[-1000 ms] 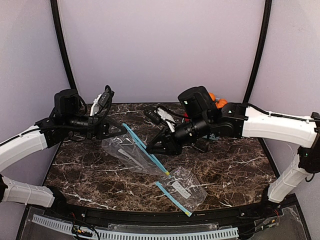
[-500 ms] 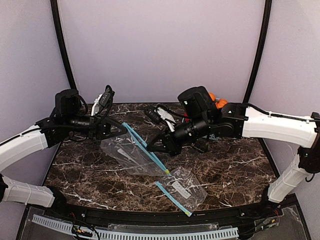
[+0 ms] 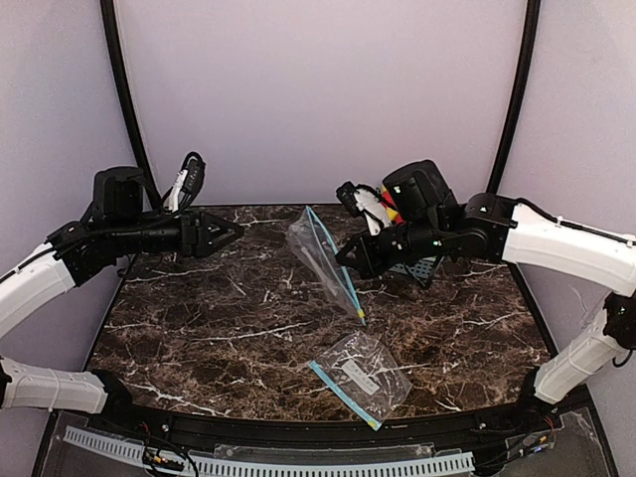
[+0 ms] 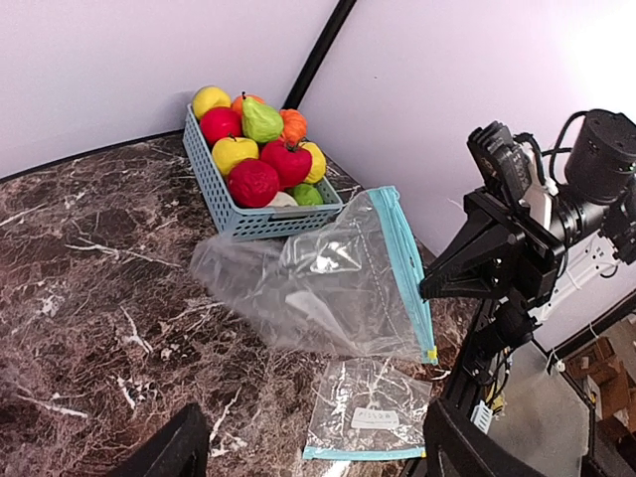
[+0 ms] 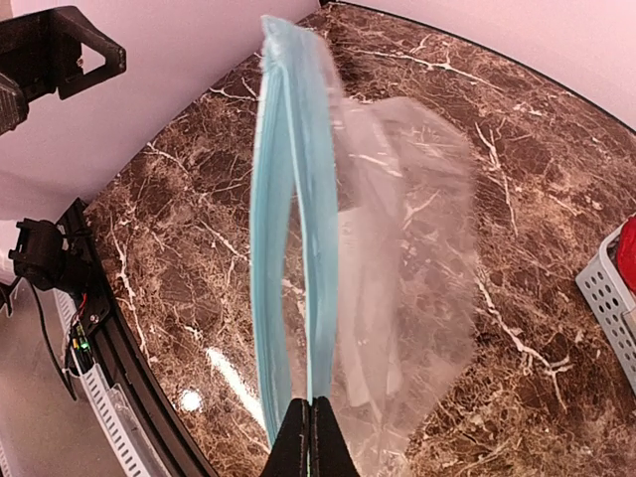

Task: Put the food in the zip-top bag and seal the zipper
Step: Pass from the left arm to the right, then open the zipper food storage bag at the center of the board.

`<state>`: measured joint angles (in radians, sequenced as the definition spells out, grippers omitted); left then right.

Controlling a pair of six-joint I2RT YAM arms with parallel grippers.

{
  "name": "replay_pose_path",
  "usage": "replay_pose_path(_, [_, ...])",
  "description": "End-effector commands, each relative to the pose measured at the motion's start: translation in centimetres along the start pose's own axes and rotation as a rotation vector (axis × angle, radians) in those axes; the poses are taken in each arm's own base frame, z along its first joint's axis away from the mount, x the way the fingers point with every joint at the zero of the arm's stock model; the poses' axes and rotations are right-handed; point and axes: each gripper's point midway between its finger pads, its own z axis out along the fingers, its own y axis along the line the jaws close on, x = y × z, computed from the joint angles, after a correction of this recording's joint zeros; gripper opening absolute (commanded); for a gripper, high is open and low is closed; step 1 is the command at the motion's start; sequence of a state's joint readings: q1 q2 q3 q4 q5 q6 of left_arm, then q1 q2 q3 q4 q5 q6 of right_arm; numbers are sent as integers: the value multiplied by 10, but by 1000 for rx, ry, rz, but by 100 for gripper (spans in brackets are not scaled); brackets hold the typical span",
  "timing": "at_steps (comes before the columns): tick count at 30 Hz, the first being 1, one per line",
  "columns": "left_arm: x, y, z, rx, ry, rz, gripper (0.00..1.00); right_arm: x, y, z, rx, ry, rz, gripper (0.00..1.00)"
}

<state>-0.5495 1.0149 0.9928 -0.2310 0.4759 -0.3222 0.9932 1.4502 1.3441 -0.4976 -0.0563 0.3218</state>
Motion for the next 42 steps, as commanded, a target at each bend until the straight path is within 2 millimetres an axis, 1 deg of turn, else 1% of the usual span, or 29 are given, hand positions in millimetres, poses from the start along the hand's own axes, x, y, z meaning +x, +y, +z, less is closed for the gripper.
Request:
replay_pose_path(1, [12, 10, 7, -87, 1, -104, 75, 4, -5, 8, 26, 2, 59, 0])
replay_pose_path(2, [20, 5, 13, -75, 18, -109, 75, 4, -2, 12, 4, 0, 69, 0])
replay_pose_path(3, [19, 5, 16, -85, 2, -123, 75, 5, 1, 16, -14, 3, 81, 0])
replay_pose_path(4, [27, -1, 22, -73, 21, -127, 75, 5, 5, 21, -32, 1, 91, 0])
replay_pose_path(5, [25, -3, 26, -65, 2, -141, 76, 6, 7, 25, -48, -2, 100, 0])
replay_pose_path(6, [34, -5, 33, -54, 19, -152, 76, 6, 11, 29, -64, -4, 111, 0])
replay_pose_path(7, [31, -9, 37, -33, -2, -176, 76, 6, 13, 33, -76, -5, 122, 0])
replay_pose_path(8, [42, -9, 45, -25, 18, -212, 76, 8, 14, 38, -84, -3, 130, 0])
replay_pose_path(9, [36, -14, 50, 7, -9, -215, 76, 8, 16, 42, -92, -2, 134, 0])
replay_pose_path(10, [41, -15, 58, 23, -6, -239, 76, 9, 17, 45, -97, 0, 137, 0])
replay_pose_path(13, [50, -20, 71, 52, 9, -266, 77, 13, 20, 55, -107, 9, 146, 0])
replay_pose_path(17, [59, -20, 88, 77, 27, -296, 78, 18, 24, 66, -127, 24, 159, 0])
replay_pose_path(19, [67, -15, 96, 69, 42, -311, 78, 20, 27, 70, -138, 30, 164, 0])
replay_pose_path(24, [77, -10, 104, 64, 54, -338, 77, 22, 33, 78, -160, 38, 169, 0])
replay_pose_path(27, [83, -4, 108, 41, 73, -344, 73, 22, 35, 80, -164, 40, 168, 0])
replay_pose_path(31, [92, 6, 111, -14, 99, -353, 60, 22, 35, 81, -165, 40, 169, 0])
replay_pose_path(32, [95, 10, 111, -34, 106, -356, 59, 23, 36, 82, -165, 42, 168, 0])
replay_pose_path(35, [100, 15, 111, -58, 122, -362, 52, 22, 34, 82, -159, 38, 175, 0])
replay_pose_path(42, [109, 24, 108, -129, 155, -358, 39, 23, 31, 84, -140, 36, 185, 0])
